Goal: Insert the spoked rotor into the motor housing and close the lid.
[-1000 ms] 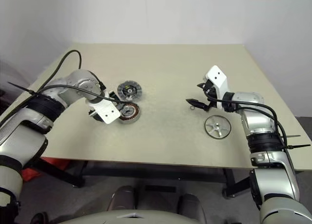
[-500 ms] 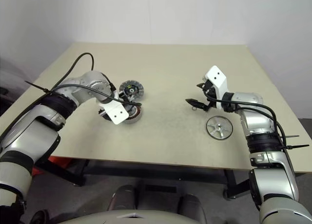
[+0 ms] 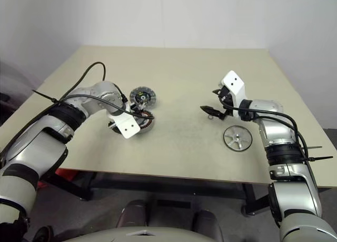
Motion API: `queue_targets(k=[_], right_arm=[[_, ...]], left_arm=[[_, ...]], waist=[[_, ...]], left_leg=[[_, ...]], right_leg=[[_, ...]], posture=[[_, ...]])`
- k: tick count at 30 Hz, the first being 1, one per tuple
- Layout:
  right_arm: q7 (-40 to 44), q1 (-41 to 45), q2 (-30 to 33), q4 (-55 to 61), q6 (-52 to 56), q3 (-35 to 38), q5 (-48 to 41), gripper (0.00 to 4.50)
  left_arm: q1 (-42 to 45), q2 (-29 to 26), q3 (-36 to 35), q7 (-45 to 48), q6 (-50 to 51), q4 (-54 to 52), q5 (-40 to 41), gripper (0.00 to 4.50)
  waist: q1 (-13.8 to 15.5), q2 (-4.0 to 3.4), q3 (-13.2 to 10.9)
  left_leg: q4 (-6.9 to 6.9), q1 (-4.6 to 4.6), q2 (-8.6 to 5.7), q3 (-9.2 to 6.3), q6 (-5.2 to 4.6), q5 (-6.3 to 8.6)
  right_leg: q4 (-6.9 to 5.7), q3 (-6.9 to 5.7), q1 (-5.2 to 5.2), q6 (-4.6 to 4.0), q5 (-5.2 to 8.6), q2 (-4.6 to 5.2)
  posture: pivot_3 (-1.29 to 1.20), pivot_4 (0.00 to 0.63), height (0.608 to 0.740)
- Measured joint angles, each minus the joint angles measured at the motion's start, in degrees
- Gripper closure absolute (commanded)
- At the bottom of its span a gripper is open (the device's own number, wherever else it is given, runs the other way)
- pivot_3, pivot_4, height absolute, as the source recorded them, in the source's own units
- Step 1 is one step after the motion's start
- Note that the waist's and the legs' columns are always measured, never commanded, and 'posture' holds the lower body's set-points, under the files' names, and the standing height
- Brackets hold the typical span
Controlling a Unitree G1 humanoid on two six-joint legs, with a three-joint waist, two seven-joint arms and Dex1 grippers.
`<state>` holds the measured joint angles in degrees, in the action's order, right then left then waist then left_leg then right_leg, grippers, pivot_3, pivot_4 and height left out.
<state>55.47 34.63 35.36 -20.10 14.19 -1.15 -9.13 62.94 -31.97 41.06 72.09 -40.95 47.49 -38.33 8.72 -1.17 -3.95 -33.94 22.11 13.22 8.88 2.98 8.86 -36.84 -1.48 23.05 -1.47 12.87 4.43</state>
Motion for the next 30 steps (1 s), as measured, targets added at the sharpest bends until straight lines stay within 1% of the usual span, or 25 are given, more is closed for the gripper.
queue_targets(k=[7, 10, 12, 15, 16, 30], right_arm=[[-0.7, 0.1, -0.4, 0.0, -0.1, 0.0, 0.0, 0.0], [-0.8, 0.1, -0.6, 0.0, -0.2, 0.0, 0.0, 0.0], [-0.9, 0.1, -0.7, 0.0, -0.4, 0.0, 0.0, 0.0], [-1.1, 0.1, -0.8, 0.0, -0.5, 0.0, 0.0, 0.0], [-1.3, 0.1, -0.8, 0.0, -0.5, 0.1, 0.0, 0.0], [-1.8, 0.2, -0.8, 0.0, -0.8, 0.4, 0.0, 0.0]], left_arm=[[2.0, 2.3, 0.9, -2.0, 0.0, 5.0, -1.8, 0.04], [2.7, 3.2, 1.4, -3.1, -0.5, 6.9, -2.5, 0.64], [3.0, 3.6, 1.5, -4.1, -0.7, 7.9, -2.7, 1.19], [3.7, 4.2, 1.5, -5.1, -1.1, 9.0, -2.9, 2.18], [3.9, 4.2, 1.6, -5.1, -1.2, 9.4, -2.9, 2.31], [4.7, 5.3, 1.6, -6.6, -2.2, 11.0, -3.1, 2.31]], waist=[[0.1, -0.03, 0.0], [0.1, -0.03, 0.0], [0.1, -0.01, 0.0], [0.0, 0.11, 0.0], [0.0, 0.11, 0.0], [0.2, 0.11, 0.0]], left_leg=[[0.0, -0.17, -0.16, -0.01, -0.01, 0.0], [0.01, -0.26, -0.33, -0.02, -0.02, 0.0], [0.0, -0.25, -0.43, -0.02, -0.02, 0.0], [-0.06, -0.19, -0.48, -0.02, -0.04, -0.01], [-0.07, -0.21, -0.49, -0.02, -0.04, 0.0], [-0.02, -0.17, -0.5, -0.03, -0.04, -0.01]], right_leg=[[-0.05, 0.0, -0.19, 0.05, -0.03, 0.17], [-0.05, 0.01, -0.29, 0.12, -0.06, 0.36], [-0.04, 0.0, -0.31, 0.19, -0.1, 0.47], [-0.01, 0.0, -0.31, 0.24, -0.13, 0.55], [-0.01, 0.01, -0.31, 0.25, -0.13, 0.56], [-0.01, -0.08, -0.31, 0.25, -0.14, 0.62]], posture=[[0.0, 0.0, 0.74], [0.0, 0.0, 0.74], [0.0, 0.0, 0.74], [0.0, 0.0, 0.74], [0.0, 0.0, 0.74], [0.0, 0.0, 0.74]])
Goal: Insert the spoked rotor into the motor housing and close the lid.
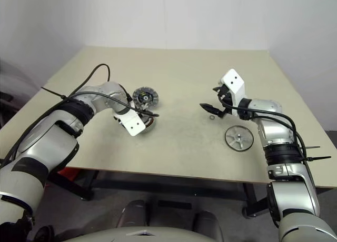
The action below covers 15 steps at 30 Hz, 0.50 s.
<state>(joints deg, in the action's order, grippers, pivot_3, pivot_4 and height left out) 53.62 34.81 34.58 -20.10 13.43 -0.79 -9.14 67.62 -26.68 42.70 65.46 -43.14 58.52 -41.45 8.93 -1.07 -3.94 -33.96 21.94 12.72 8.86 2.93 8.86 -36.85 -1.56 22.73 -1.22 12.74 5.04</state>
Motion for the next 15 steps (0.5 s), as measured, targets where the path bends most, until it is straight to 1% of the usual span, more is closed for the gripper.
queue_targets(k=[5, 9, 15], right_arm=[[-0.1, 0.0, 0.0, 0.0, -0.3, 0.0, 0.0, 0.0], [-0.3, 0.0, 0.0, 0.0, -0.7, 0.0, 0.0, 0.0], [-1.0, 0.0, 0.0, 0.0, -0.8, 0.1, 0.0, 0.0]], left_arm=[[0.5, 2.1, 0.0, -1.3, 0.0, 0.3, -0.2, 2.31], [1.1, 5.0, -0.3, -1.4, -0.1, -0.3, 0.7, 2.31], [2.3, 10.2, -0.4, -2.1, -1.0, -1.1, 2.6, 2.31]], waist=[[1.1, 0.02, 0.0], [1.9, 0.05, 0.0], [1.6, 0.11, -0.1]], left_leg=[[-0.04, 0.16, -0.16, 0.01, -0.03, -0.01], [-0.13, 0.42, -0.28, 0.01, -0.26, -0.04], [-0.22, 1.02, -0.17, 0.0, -0.29, -0.08]], right_leg=[[0.04, -0.01, 0.0, 0.0, 0.0, 0.19], [0.1, -0.02, 0.07, 0.0, 0.0, 0.33], [0.1, -0.11, 0.63, 0.04, -0.04, 0.26]], posture=[[0.0, 0.0, 0.74], [0.0, 0.0, 0.74], [0.0, 0.0, 0.74]])
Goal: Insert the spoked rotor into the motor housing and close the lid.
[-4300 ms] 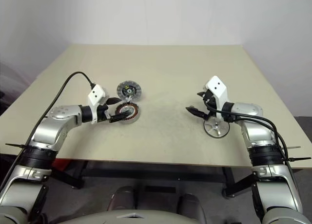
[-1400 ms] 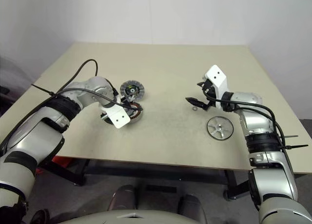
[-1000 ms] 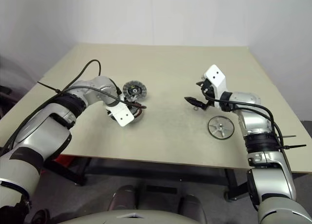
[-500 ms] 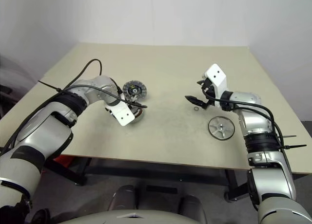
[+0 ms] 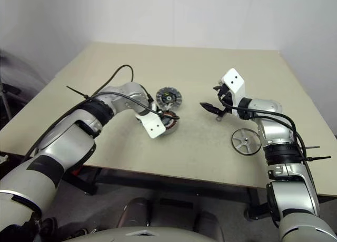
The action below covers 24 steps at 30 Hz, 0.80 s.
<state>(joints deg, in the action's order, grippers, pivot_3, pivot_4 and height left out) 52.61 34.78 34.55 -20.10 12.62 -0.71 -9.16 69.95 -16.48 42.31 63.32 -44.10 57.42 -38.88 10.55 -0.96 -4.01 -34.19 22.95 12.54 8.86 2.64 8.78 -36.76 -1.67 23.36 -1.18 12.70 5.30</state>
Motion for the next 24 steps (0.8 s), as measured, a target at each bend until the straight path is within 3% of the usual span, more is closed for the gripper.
queue_targets(k=[24], right_arm=[[-2.8, -2.1, 0.9, 2.7, 0.2, 2.3, -0.3, 0.0]], left_arm=[[3.0, 7.9, 1.4, -4.4, -1.5, 3.9, -0.7, 2.31]], waist=[[-0.3, 0.02, 0.0]], left_leg=[[-0.01, 0.06, 0.11, 0.0, -0.19, 0.09]], right_leg=[[0.0, -0.06, 0.07, 0.01, 0.0, -0.08]], posture=[[0.0, 0.0, 0.74]])
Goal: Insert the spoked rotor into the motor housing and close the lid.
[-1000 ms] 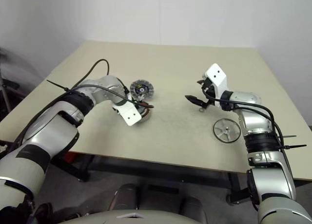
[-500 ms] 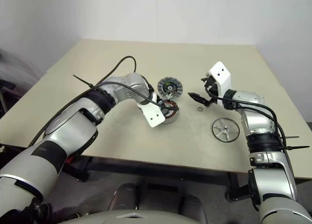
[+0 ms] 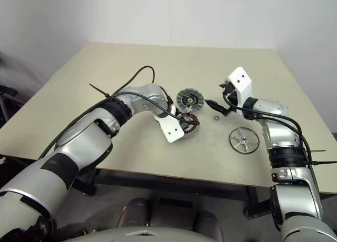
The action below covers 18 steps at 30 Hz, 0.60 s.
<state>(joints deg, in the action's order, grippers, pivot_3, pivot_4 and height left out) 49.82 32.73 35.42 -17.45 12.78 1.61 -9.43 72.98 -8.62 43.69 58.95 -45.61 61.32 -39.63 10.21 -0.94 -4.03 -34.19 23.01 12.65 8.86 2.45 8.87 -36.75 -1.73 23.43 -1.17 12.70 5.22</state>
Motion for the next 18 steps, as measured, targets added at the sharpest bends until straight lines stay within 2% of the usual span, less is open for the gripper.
queue_targets(k=[4, 6, 9, 18], right_arm=[[-0.1, -0.1, 0.0, 0.0, 0.0, 0.0, 0.0, 0.0], [-0.1, -0.1, 0.0, 0.0, 0.0, 0.0, -0.1, 0.0], [-0.1, -0.1, 0.0, 0.0, 0.0, 0.0, -0.1, 0.0], [-0.1, -0.1, -0.1, 0.0, 0.0, 0.0, -0.1, 0.0]], left_arm=[[0.0, 0.0, 0.8, -0.8, 0.0, 1.5, -0.5, 2.31], [0.0, 0.0, 0.8, -1.1, -0.3, 1.7, -0.6, 1.57], [0.1, -0.1, 0.7, -2.7, 0.2, 1.7, -0.5, 0.74], [0.0, -0.4, -0.7, -1.8, 2.2, 1.2, 1.5, 0.74]], waist=[[0.0, 0.0, 0.0], [0.0, 0.0, 0.0], [0.0, 0.0, 0.0], [0.0, 0.0, 0.0]], left_leg=[[0.0, 0.0, 0.0, 0.0, 0.0, 0.0], [0.0, 0.0, 0.0, 0.0, -0.01, 0.0], [0.0, -0.05, 0.0, 0.0, -0.01, 0.0], [0.0, -0.14, -0.02, 0.0, -0.01, -0.01]], right_leg=[[0.0, 0.0, 0.0, 0.0, 0.0, 0.0], [0.0, 0.0, -0.01, 0.0, 0.0, 0.0], [0.0, 0.0, -0.05, 0.0, 0.0, 0.0], [0.0, 0.02, -0.13, 0.02, -0.01, 0.01]], posture=[[0.0, 0.0, 0.74], [0.0, 0.0, 0.74], [0.0, 0.0, 0.74], [0.0, 0.0, 0.74]])
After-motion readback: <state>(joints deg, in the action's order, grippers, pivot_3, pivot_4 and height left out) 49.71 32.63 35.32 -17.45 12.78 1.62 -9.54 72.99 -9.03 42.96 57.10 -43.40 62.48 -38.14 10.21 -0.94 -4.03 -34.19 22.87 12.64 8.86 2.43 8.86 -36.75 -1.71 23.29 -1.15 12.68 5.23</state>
